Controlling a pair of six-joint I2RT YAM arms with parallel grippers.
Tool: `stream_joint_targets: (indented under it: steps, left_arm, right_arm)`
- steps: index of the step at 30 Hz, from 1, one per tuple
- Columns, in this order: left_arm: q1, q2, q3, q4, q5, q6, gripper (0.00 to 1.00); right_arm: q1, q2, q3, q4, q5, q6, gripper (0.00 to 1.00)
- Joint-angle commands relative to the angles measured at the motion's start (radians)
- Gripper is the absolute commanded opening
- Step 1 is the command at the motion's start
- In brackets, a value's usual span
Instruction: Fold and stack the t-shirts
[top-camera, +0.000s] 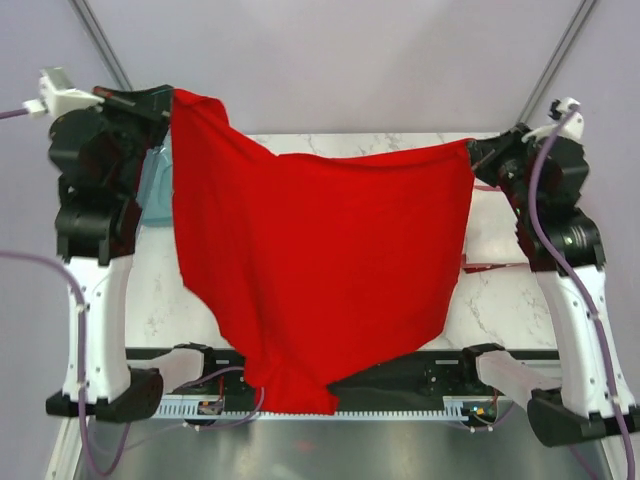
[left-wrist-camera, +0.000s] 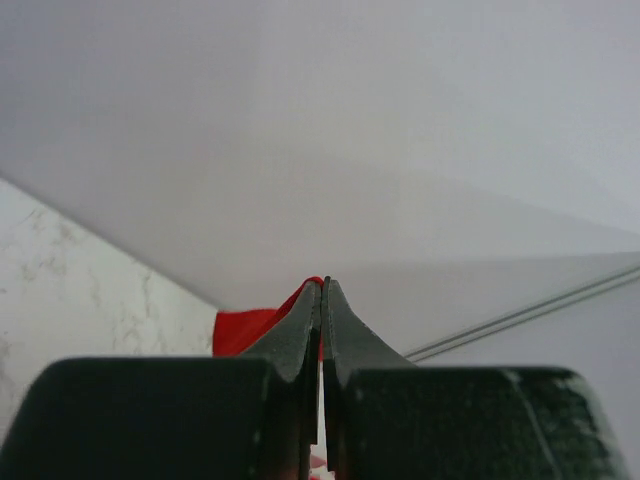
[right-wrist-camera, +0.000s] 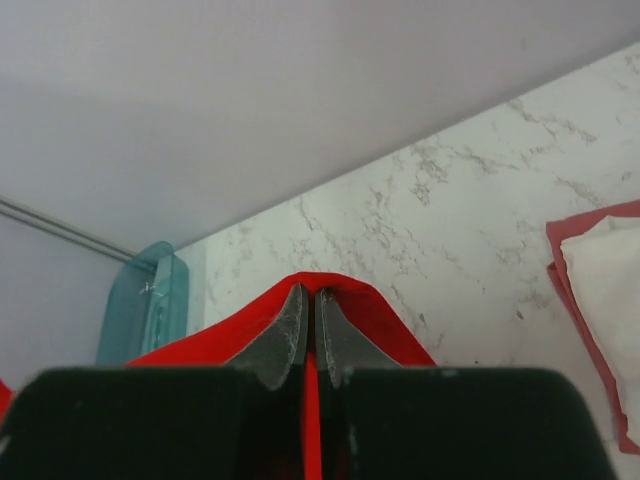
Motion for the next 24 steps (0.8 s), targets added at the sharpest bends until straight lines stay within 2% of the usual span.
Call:
stream_joint_targets:
  steps: [1, 5, 7, 16, 21, 24]
  left_arm:
    - [-0.001, 0.046, 0.059, 0.113, 0.013, -0.013, 0.02]
    - [-0.001, 0.112, 0.264, 0.035, 0.056, 0.013, 0.02]
    - [-0.003, 0.082, 0.265, 0.035, 0.069, 0.008, 0.02]
    - [-0.001, -0.230, 0.219, -0.002, 0.107, -0.013, 0.02]
    - [-0.001, -0.334, 0.321, -0.080, 0.092, -0.004, 0.02]
    - [-0.001, -0.337, 0.415, -0.126, 0.077, 0.004, 0.02]
  right_arm:
    - [-0.004, 0.083, 0.036, 0.115, 0.019, 0.019, 0.00]
    - [-0.004, 0.126, 0.160, 0.078, -0.004, 0.015, 0.00]
    - [-0.004, 0.101, 0.175, 0.072, -0.015, 0.009, 0.00]
    - [-0.003, -0.092, 0.264, -0.012, -0.096, -0.018, 0.00]
    - [-0.003, -0.198, 0.404, -0.126, -0.148, -0.039, 0.00]
    - [-0.004, -0.213, 0.523, -0.199, -0.148, -0.048, 0.00]
